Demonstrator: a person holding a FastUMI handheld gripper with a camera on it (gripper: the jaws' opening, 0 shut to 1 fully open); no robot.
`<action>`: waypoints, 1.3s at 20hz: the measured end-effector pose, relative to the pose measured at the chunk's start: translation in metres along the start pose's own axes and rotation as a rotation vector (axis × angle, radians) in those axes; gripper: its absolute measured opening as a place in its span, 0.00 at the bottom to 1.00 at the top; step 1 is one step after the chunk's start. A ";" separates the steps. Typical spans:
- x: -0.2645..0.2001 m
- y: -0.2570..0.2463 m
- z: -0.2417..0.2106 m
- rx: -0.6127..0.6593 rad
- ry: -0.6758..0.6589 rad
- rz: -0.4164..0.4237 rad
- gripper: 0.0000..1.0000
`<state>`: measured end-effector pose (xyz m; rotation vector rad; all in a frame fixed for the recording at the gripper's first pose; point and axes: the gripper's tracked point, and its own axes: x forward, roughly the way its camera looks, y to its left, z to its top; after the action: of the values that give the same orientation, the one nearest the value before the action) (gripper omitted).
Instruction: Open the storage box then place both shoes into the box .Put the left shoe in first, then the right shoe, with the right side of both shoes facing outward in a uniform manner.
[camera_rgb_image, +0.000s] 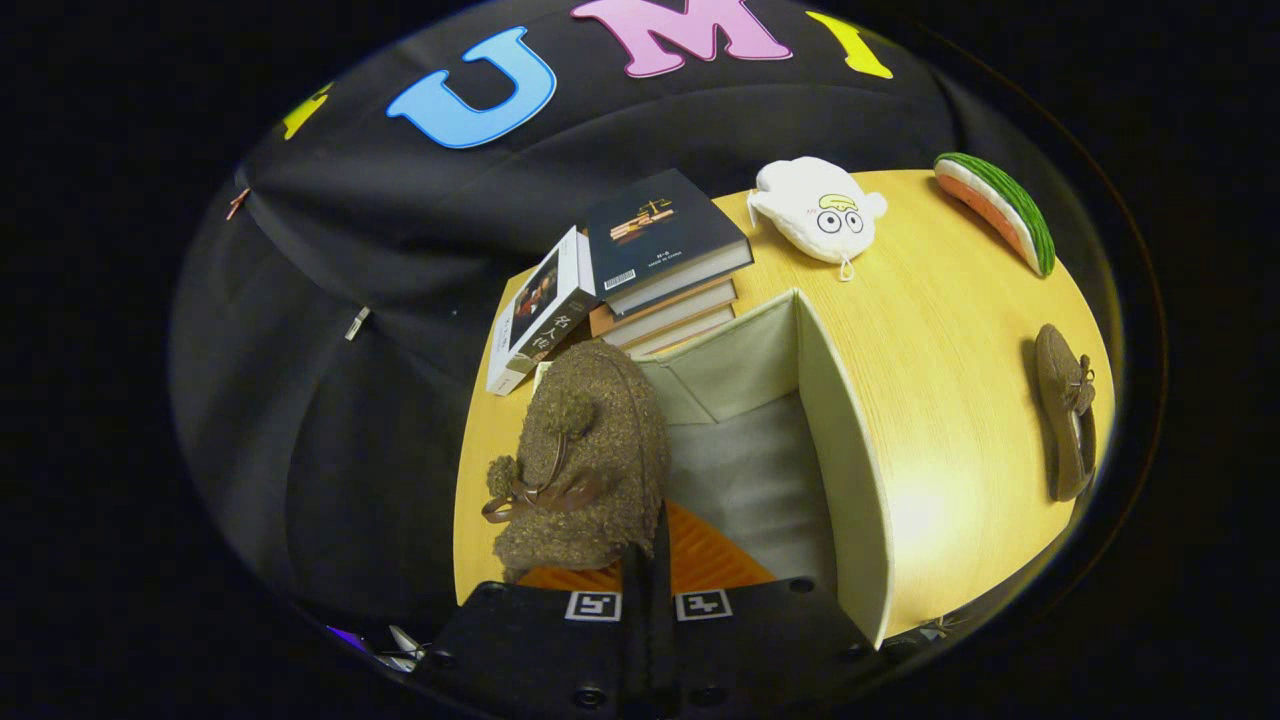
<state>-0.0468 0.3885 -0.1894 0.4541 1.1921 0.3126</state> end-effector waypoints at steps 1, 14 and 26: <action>0.003 0.001 0.000 0.004 0.004 0.002 0.05; -0.057 0.033 0.006 -0.151 0.003 0.184 0.99; -0.196 -0.172 0.082 -0.326 -0.367 -0.065 0.98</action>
<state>-0.0382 0.1337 -0.0906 0.1763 0.7780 0.3434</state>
